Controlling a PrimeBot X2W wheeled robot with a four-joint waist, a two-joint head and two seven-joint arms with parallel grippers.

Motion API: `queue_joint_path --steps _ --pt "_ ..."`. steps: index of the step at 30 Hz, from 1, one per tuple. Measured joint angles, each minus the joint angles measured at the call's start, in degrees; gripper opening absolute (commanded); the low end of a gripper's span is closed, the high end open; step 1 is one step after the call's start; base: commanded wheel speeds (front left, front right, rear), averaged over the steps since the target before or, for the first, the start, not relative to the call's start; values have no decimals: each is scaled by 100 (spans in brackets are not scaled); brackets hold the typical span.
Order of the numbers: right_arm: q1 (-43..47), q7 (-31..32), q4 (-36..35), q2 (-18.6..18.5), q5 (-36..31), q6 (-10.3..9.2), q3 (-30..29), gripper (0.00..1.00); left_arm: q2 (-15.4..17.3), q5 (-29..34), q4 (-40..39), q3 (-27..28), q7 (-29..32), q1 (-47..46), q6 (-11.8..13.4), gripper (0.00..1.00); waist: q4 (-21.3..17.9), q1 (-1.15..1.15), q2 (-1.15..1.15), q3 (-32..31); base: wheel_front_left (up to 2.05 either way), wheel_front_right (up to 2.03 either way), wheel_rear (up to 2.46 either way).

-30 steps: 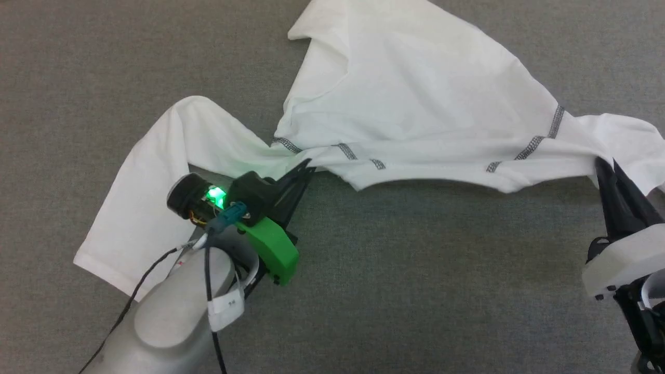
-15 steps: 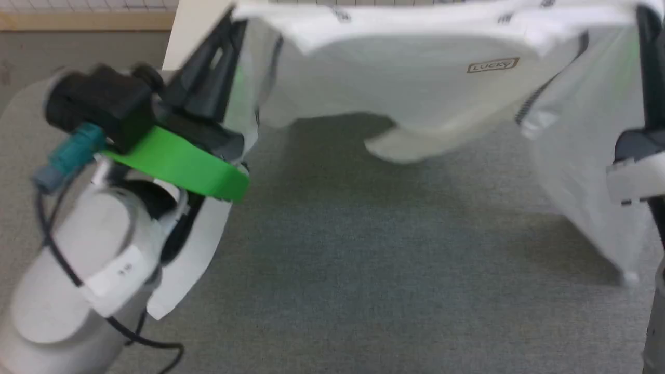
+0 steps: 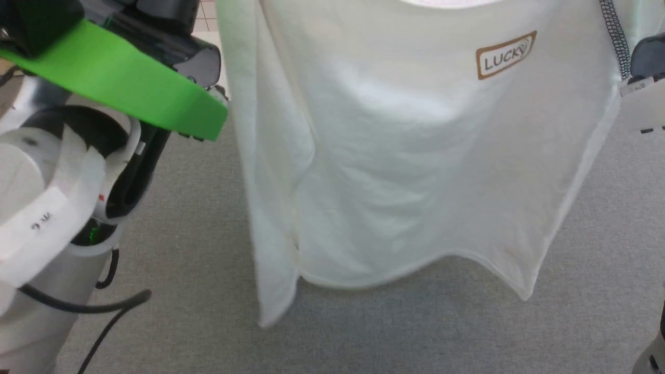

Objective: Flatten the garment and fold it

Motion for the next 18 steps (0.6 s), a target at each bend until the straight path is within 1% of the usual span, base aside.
queue_joint_path --steps 5,8,10,12,13,18 --pt "-324 330 126 0 127 0 85 0 -1 -181 16 19 454 -250 69 0 -26 0 0 87 0 0 0" --pt "-580 432 363 1 146 0 125 0 -31 -417 236 90 669 -398 111 0 -48 0 0 196 0 0 0" --pt "-911 469 740 0 163 0 209 0 -68 -545 610 203 799 -600 160 0 -76 0 0 340 0 0 0" --pt "-1573 382 1429 -21 35 0 467 0 -114 -582 1278 291 828 -1098 186 0 -114 0 0 602 0 0 0" --pt "-1757 346 1591 -18 1 1 513 0 -129 -564 1428 291 829 -1232 185 0 -120 0 0 668 0 0 0" --pt "-3106 -4 2722 33 -446 1 761 0 -252 -177 2393 249 669 -2282 175 0 -146 0 0 1147 0 0 0"
